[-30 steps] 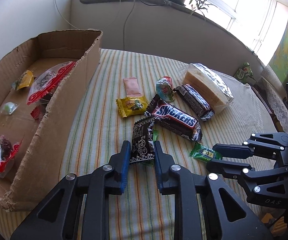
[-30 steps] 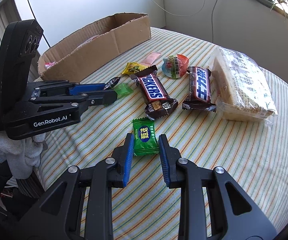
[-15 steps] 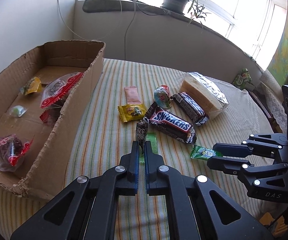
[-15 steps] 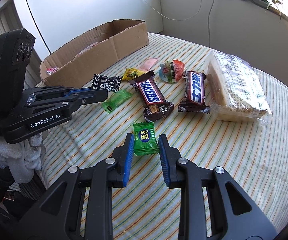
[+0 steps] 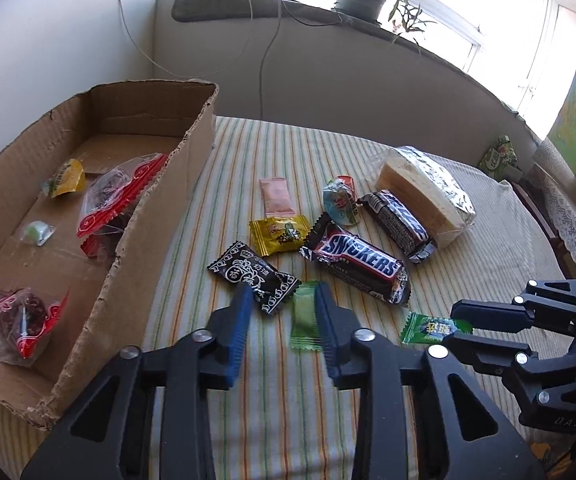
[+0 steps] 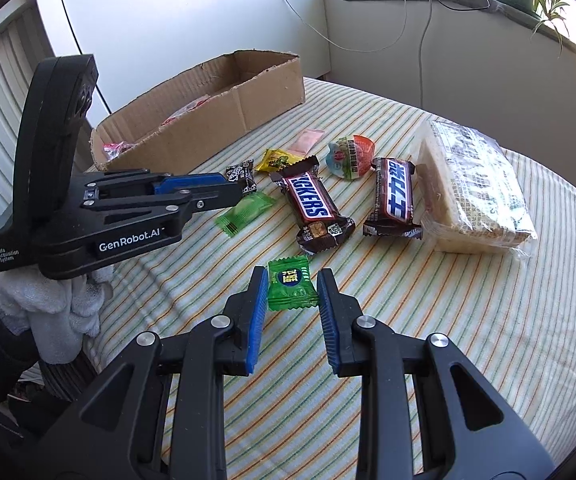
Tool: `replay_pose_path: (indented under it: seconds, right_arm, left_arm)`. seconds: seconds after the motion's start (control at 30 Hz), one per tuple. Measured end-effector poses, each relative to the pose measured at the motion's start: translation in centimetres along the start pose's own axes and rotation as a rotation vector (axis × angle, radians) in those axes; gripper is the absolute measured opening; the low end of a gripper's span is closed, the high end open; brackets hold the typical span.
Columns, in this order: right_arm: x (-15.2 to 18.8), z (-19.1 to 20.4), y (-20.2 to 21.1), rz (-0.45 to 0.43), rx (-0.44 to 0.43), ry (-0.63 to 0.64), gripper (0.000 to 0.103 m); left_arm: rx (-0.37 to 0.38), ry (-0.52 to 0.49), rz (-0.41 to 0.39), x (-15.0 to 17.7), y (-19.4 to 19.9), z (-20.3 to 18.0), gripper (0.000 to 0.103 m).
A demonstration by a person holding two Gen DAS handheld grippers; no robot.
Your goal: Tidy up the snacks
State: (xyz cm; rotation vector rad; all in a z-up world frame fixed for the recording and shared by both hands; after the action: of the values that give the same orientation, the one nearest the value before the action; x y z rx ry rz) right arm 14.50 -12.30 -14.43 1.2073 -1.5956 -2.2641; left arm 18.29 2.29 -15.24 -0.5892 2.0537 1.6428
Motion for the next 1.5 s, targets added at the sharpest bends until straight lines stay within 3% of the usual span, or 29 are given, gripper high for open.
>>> replay_pose_path:
  seconds: [0.3,0.37,0.43,0.63,1.1,1.5]
  right_arm:
    - [0.1,-0.6,-0.1,-0.007,-0.016,-0.01,0.026]
    - [0.2,-0.7,-0.2,-0.006,-0.019,-0.009,0.026]
    - [0.3,-0.9,-0.3,-0.005,-0.023,-0.011,0.026]
    - [0.3,-1.0,-0.6,-0.005,-0.029,-0.019,0.026]
    - [-1.4,-0.2,2.4,-0.068,-0.016,0.006,0.026]
    - [-7.0,2.3,2.8,-0.13,-0.001,0.068,0.026]
  left_arm:
    - [-0.057,-0.002,0.049,-1.0,-2.6,-0.3,0.044]
    - [-0.064,-0.021,0.054,-1.2,-3.0,-0.7,0.041]
    - [-0.082,-0.039,0.047,-1.4,-3.0,-0.8,0.027]
    - [-0.069,-0.036,0.037,-1.6,-2.9,-0.8,0.025]
    - [-0.028,-0.037,-0.095,-2.0,3.0,-0.2,0.025]
    - [-0.09,0.029,-0.183,-2.5,7.9,4.7,0.025]
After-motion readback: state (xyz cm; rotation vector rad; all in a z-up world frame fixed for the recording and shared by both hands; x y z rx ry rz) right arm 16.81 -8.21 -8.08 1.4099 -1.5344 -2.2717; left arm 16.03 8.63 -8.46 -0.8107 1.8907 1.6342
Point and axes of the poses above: each gripper's, at about its wrist camera, not at the fingertips, and y roughly against the way its jaws point, z to its left, x to its underside, the point moved 7 cm from there along -y, roughly the way its jaws point, and after that the axes turned 5 degrees about z, right-handed, at the moved point
